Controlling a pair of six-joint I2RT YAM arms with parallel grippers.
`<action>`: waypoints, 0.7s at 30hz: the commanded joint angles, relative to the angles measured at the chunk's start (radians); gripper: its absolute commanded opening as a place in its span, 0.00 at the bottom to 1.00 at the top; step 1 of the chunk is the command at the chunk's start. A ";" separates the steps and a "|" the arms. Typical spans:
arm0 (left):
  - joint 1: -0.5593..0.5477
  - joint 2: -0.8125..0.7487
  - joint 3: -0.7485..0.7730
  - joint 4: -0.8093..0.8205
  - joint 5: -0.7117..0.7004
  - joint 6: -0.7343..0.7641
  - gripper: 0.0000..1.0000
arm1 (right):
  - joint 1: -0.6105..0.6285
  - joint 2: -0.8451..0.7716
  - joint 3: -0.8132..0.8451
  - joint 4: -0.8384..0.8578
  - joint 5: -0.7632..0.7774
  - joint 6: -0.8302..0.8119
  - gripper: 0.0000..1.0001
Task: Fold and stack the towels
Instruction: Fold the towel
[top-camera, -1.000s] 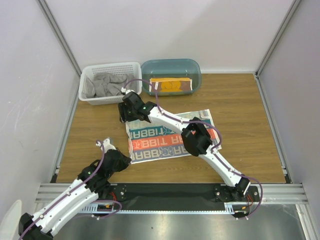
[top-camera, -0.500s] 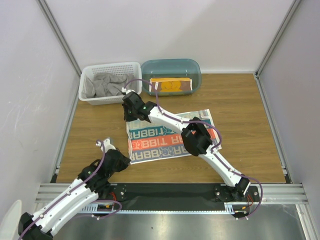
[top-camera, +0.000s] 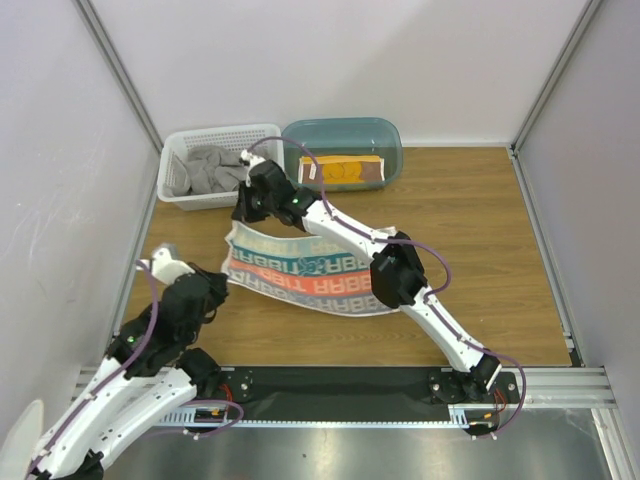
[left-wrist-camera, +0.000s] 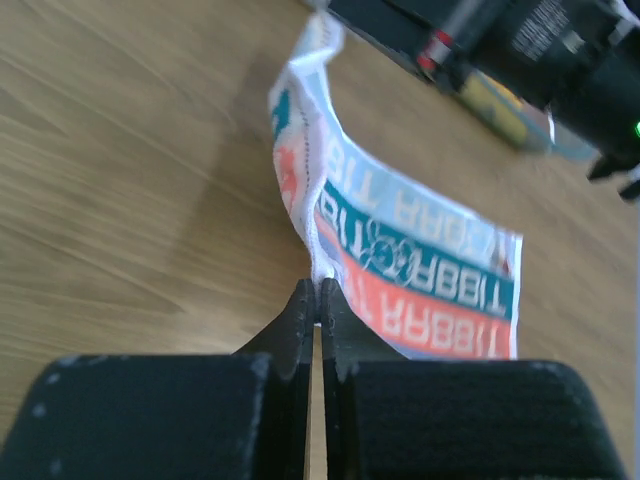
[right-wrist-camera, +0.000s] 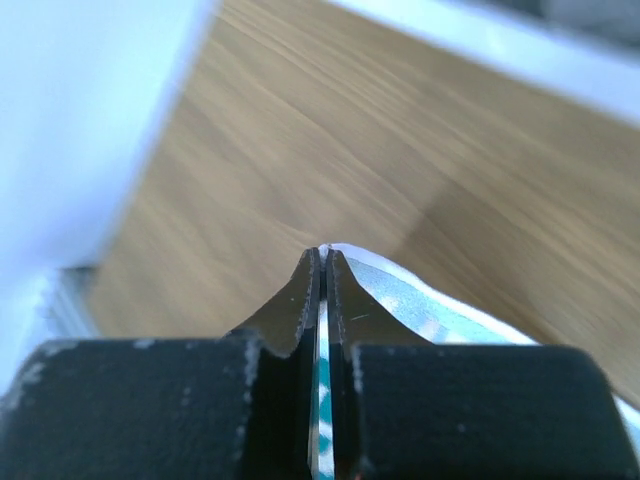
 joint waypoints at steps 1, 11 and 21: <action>0.000 0.014 0.122 -0.183 -0.227 0.042 0.00 | 0.020 -0.019 0.121 0.126 -0.065 0.059 0.00; 0.000 -0.086 0.179 -0.049 -0.211 0.412 0.00 | 0.018 -0.094 0.132 0.255 -0.050 0.094 0.00; 0.000 0.061 0.104 0.209 0.126 0.527 0.00 | -0.104 -0.281 -0.160 0.094 -0.126 -0.008 0.00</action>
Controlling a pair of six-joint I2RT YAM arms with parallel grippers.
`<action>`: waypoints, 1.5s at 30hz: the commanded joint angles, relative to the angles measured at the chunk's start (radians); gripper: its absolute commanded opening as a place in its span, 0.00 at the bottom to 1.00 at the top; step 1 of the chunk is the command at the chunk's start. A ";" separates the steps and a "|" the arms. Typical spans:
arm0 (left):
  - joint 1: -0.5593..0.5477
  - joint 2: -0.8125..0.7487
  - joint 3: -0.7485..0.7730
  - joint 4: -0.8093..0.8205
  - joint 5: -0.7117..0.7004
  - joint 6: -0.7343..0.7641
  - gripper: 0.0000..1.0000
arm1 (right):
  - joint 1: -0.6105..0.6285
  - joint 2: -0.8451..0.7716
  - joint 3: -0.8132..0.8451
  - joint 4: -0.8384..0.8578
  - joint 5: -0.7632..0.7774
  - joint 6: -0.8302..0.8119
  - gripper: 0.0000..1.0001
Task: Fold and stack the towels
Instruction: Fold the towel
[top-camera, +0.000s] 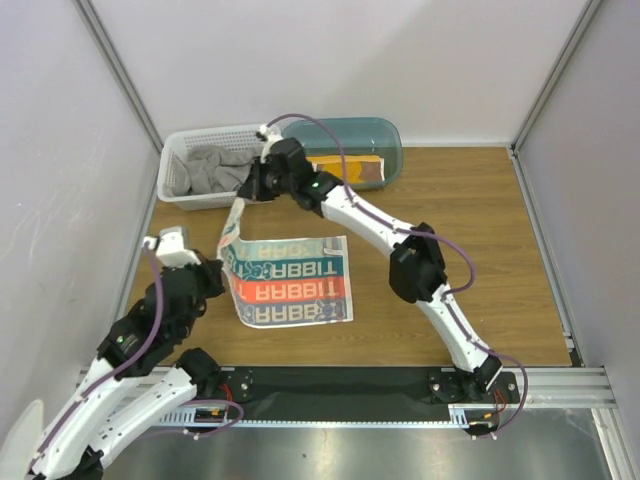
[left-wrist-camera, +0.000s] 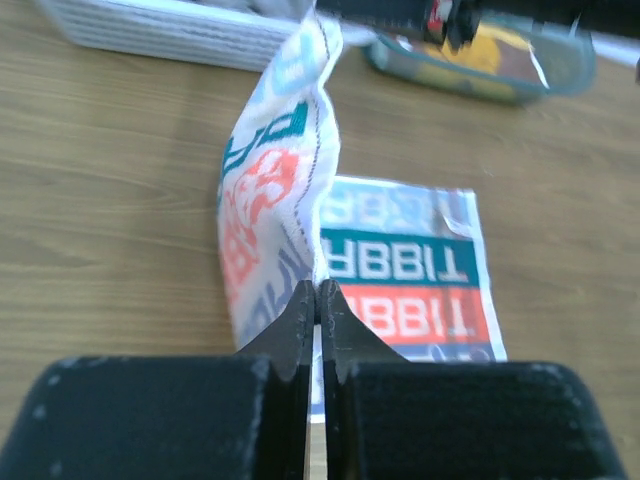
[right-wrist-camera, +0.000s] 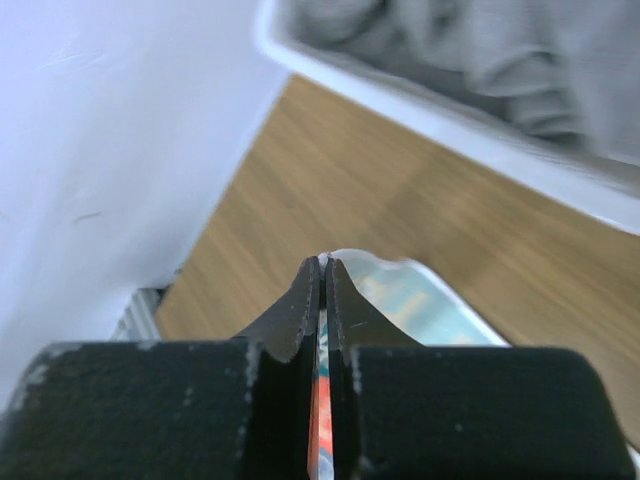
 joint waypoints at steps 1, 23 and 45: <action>-0.001 0.050 -0.037 0.160 0.157 0.039 0.00 | -0.057 -0.150 -0.081 -0.054 -0.023 -0.078 0.00; -0.243 0.206 -0.258 0.433 0.301 -0.131 0.00 | -0.226 -0.394 -0.579 -0.046 -0.092 -0.198 0.00; -0.364 0.395 -0.194 0.505 0.291 -0.133 0.00 | -0.287 -0.509 -0.744 -0.122 0.003 -0.278 0.00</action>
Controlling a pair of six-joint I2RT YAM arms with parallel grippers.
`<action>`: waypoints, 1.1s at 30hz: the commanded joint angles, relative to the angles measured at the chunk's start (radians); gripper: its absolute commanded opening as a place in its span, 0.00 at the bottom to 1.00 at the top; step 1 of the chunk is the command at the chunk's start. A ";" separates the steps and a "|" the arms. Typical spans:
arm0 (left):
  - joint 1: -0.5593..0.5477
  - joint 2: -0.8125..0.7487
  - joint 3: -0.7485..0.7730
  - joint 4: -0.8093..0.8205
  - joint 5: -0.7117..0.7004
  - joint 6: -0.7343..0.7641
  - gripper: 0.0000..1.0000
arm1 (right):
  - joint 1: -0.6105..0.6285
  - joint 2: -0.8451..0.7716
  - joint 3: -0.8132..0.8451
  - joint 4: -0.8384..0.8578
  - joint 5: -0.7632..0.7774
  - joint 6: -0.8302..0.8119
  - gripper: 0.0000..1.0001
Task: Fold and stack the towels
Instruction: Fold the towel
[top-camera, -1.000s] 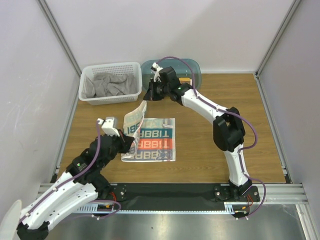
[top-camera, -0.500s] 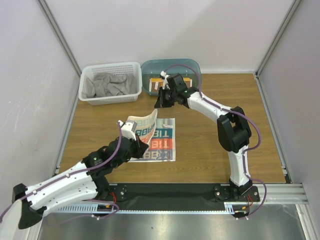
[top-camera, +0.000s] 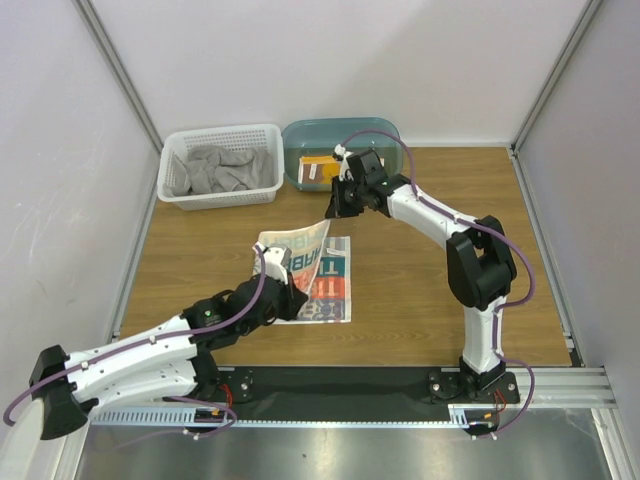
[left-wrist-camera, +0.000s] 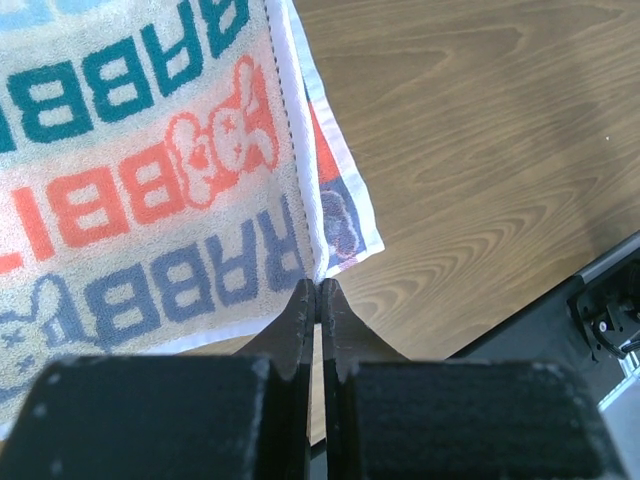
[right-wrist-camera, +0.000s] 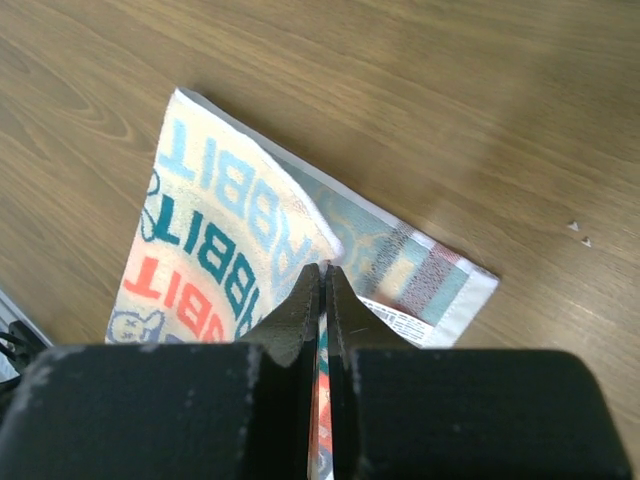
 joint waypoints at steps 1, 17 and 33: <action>-0.022 0.019 0.065 0.044 -0.008 0.016 0.00 | -0.015 -0.074 -0.003 0.007 0.030 -0.030 0.00; -0.033 0.242 0.092 0.170 0.124 0.096 0.00 | -0.026 -0.022 -0.066 0.002 0.105 -0.090 0.00; -0.035 0.479 0.177 0.203 0.286 0.202 0.00 | -0.040 0.040 -0.146 0.053 0.117 -0.119 0.00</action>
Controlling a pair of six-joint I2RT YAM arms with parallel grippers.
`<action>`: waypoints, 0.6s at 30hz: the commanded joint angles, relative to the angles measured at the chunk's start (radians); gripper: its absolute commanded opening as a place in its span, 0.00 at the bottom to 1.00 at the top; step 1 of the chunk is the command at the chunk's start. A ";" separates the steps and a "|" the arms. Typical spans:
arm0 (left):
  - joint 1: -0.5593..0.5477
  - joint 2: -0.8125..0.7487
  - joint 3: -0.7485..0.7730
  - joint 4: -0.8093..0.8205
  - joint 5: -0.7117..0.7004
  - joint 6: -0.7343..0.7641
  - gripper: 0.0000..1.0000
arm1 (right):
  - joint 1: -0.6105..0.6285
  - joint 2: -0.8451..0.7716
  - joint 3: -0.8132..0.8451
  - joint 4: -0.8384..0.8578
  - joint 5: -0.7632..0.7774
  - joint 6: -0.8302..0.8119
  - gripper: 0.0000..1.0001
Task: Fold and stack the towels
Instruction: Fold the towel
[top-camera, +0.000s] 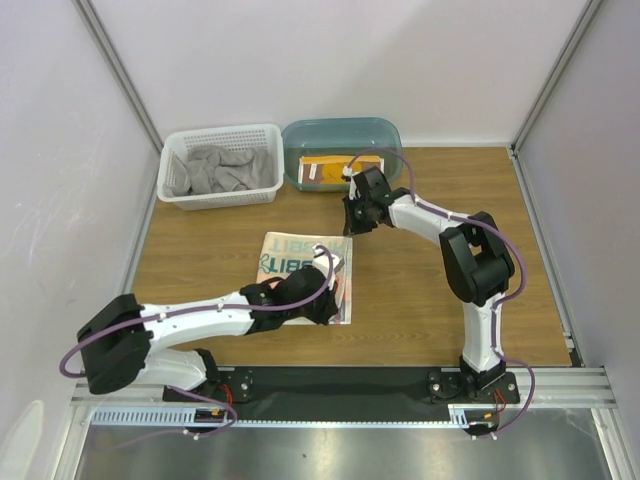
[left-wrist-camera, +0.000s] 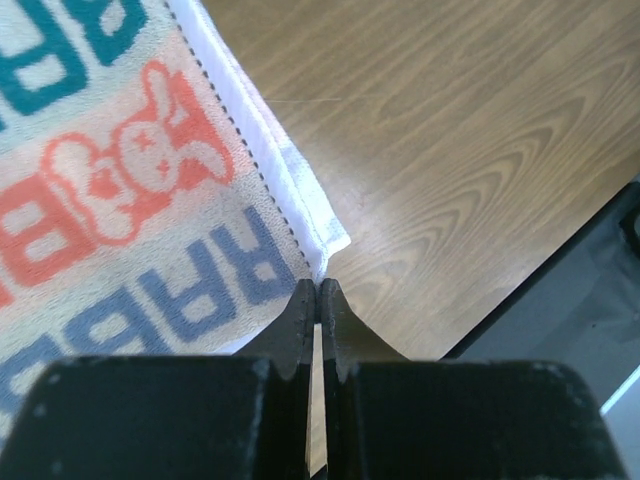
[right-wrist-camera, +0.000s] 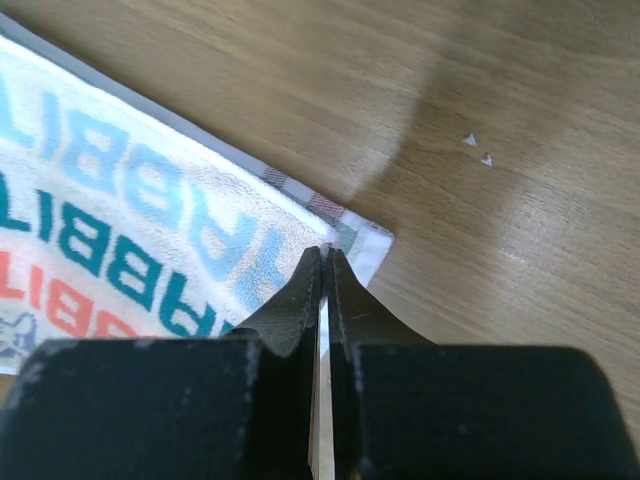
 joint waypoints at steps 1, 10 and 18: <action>-0.010 0.044 0.065 0.032 0.079 0.050 0.00 | -0.006 0.014 -0.009 0.040 0.028 -0.024 0.00; -0.012 0.099 0.074 0.016 0.118 0.058 0.00 | -0.013 0.015 -0.059 0.044 0.052 -0.023 0.00; -0.017 0.148 0.097 0.010 0.148 0.068 0.01 | -0.029 -0.016 -0.124 0.072 0.077 -0.006 0.00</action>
